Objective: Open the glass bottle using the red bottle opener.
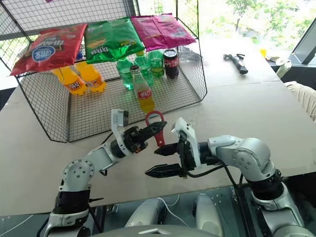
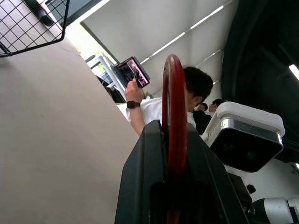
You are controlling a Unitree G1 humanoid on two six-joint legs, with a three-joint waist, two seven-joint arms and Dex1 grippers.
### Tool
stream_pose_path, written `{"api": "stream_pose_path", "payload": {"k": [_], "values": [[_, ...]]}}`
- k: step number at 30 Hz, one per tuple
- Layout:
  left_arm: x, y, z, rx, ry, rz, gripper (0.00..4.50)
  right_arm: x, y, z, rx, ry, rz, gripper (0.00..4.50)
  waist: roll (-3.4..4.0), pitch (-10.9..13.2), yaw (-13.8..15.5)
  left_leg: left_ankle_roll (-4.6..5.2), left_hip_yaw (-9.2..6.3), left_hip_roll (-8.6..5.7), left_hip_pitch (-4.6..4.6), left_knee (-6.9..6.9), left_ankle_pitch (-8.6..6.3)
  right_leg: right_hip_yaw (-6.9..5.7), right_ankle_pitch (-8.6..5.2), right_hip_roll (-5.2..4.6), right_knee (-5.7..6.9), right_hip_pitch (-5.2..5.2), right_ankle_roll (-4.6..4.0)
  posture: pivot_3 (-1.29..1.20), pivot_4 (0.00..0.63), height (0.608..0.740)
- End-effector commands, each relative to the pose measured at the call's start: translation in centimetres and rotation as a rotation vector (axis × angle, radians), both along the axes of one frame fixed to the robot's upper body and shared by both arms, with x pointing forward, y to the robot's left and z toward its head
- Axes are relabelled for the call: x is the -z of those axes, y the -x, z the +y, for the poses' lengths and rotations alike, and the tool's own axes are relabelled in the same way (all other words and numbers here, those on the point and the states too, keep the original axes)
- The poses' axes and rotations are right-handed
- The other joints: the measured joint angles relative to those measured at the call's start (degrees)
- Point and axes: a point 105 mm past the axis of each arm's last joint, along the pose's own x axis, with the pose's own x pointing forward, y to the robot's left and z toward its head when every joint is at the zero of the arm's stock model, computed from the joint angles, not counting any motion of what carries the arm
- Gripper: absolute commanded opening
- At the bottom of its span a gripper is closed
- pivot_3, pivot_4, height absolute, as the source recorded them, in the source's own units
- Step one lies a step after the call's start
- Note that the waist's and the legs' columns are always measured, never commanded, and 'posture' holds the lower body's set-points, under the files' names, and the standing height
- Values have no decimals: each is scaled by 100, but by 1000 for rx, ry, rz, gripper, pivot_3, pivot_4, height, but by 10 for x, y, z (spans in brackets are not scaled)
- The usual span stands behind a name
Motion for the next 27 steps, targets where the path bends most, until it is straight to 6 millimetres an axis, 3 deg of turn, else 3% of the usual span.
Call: {"api": "stream_pose_path", "payload": {"k": [1,13,22,27], "values": [[-5,7,-4,21,9,-53,18,-8,3,3,-38,-12,-6,4500,0,0,-1,1,2,-2,0,0,0,2,0,-1,-1,0,0,0,150,740],[-12,22,-1,61,108,-51,18,0,-2,3,-13,20,42,4500,0,0,-5,1,0,1,0,0,-1,0,0,-1,0,0,0,0,150,740],[-5,29,-5,96,87,-37,18,-8,-3,6,-3,-37,72,4500,1,1,-5,1,1,1,0,0,-1,0,0,0,0,0,0,0,150,740],[-4,29,-3,92,75,-43,0,-9,1,7,-13,-46,92,2429,2,1,-5,1,0,1,0,-1,-1,0,0,0,0,-1,0,0,150,740]]}}
